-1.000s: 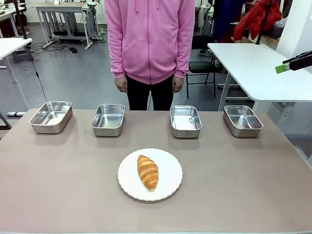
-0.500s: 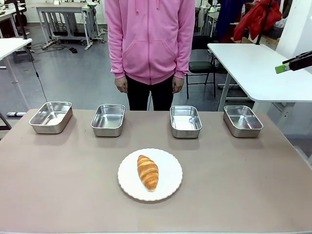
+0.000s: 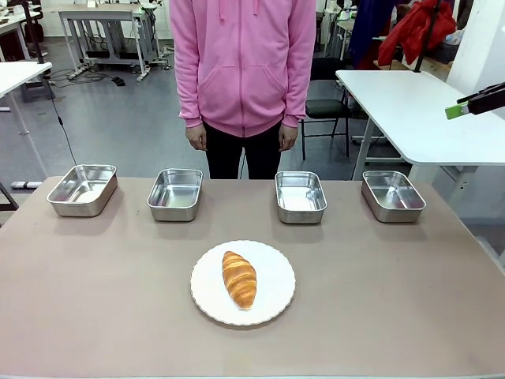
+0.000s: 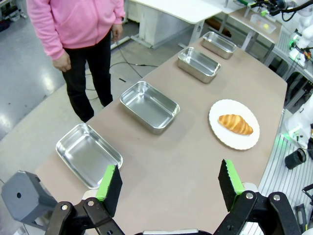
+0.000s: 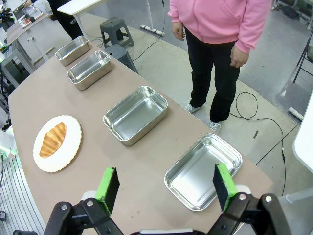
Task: Place the bread in the container.
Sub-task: Place the Butter Roll into the Airtight Container indicated by the human.
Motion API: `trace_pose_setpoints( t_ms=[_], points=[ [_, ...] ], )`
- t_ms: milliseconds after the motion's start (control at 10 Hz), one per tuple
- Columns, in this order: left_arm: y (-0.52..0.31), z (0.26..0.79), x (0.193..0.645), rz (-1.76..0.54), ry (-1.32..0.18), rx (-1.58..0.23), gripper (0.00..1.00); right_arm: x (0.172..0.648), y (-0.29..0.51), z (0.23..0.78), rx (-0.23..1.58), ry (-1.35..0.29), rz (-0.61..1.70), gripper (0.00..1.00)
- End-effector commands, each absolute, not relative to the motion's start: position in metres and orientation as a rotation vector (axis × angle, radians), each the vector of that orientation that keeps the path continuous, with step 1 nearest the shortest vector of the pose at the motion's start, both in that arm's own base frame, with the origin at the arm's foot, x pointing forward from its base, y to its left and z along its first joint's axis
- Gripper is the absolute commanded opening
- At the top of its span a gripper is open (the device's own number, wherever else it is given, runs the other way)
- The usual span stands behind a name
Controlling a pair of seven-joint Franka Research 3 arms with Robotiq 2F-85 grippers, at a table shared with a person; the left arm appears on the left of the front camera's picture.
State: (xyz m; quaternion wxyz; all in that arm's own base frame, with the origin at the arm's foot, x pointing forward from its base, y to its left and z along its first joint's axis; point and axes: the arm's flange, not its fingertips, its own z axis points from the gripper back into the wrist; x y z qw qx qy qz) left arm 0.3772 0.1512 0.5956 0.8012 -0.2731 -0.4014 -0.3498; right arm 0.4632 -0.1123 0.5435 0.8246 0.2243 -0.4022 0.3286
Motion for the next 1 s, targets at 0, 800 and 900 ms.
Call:
trace_pose_setpoints(
  t_ms=[0, 800, 900],
  points=[
    [0.1502, 0.5969, 0.3772, -0.753, -0.866, -0.585, 1.0, 0.4631, -0.1109, 0.5433, 0.478, -0.857, 0.701, 1.0],
    [0.1502, 0.5969, 0.3772, -0.753, -0.866, -0.585, 1.0, 0.4631, -0.1109, 0.5433, 0.478, -0.857, 0.701, 1.0],
    [0.1502, 0.5969, 0.3772, -0.753, -0.866, -0.585, 1.0, 0.4631, -0.1109, 0.5433, 0.478, -0.857, 0.701, 1.0]
  ],
)
